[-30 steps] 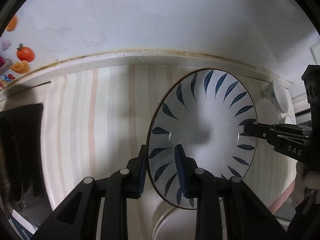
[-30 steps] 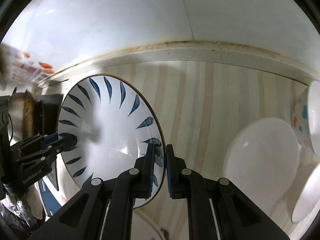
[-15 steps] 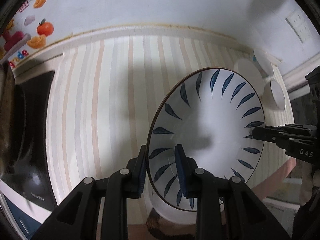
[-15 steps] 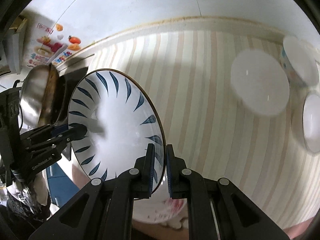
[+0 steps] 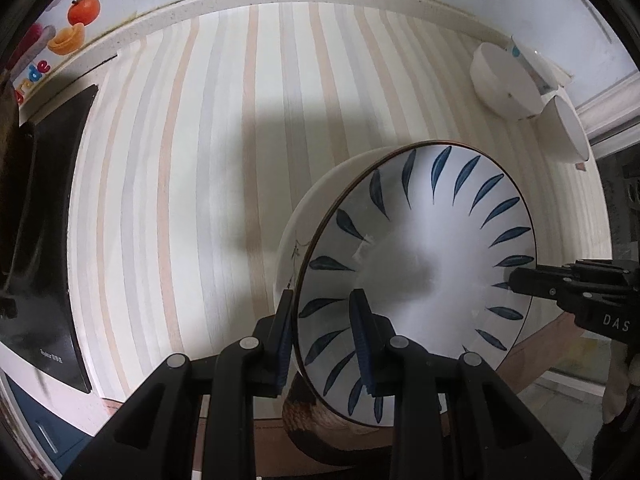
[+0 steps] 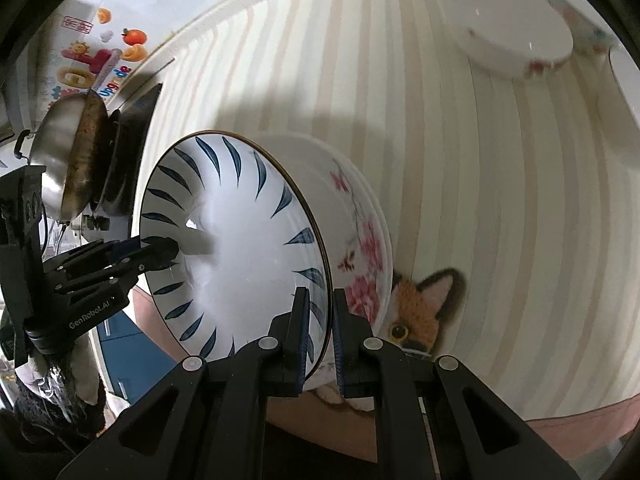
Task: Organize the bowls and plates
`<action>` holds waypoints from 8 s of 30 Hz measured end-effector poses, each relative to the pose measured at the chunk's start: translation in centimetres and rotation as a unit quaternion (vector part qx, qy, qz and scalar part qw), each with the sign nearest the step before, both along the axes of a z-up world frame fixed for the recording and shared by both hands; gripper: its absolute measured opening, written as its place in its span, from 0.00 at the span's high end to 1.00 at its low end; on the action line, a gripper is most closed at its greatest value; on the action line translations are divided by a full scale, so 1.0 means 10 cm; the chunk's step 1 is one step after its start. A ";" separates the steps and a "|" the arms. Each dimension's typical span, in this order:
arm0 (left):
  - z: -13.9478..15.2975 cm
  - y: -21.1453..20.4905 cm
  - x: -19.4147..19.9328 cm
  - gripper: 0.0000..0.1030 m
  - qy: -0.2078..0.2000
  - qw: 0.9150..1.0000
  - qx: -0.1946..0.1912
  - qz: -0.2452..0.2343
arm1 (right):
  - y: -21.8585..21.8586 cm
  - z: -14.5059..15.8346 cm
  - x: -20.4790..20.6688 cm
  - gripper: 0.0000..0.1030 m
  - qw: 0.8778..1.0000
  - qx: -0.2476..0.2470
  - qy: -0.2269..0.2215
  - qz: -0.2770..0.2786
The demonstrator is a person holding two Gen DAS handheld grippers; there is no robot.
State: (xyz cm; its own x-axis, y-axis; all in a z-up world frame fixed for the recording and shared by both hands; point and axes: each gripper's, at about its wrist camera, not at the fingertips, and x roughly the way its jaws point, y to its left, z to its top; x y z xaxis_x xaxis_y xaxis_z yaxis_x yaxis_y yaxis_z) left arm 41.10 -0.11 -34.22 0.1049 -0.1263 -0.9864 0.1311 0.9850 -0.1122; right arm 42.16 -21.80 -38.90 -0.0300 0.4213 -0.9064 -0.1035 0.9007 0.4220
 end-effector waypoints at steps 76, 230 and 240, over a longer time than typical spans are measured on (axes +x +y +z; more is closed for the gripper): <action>2.06 0.07 -1.96 0.01 -0.220 0.974 -0.010 0.045 | 0.31 2.47 -2.17 0.09 0.944 -0.124 -0.293 -0.082; 0.62 -3.01 0.88 0.84 -0.020 0.993 -0.062 -0.101 | -2.94 0.84 0.63 0.88 0.985 0.009 -0.064 -0.163; 0.39 -2.73 0.51 0.84 0.008 0.994 -0.040 -0.102 | -2.54 0.77 0.12 0.88 0.989 0.014 -0.044 -0.138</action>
State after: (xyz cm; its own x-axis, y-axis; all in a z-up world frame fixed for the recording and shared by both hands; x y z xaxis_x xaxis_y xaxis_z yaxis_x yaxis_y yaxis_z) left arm 46.22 -27.38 -30.34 0.0530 -0.2205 -0.9740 0.3247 0.9261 -0.1920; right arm 43.37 -47.22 -31.17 0.1681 0.4274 -0.8883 0.1083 0.8877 0.4476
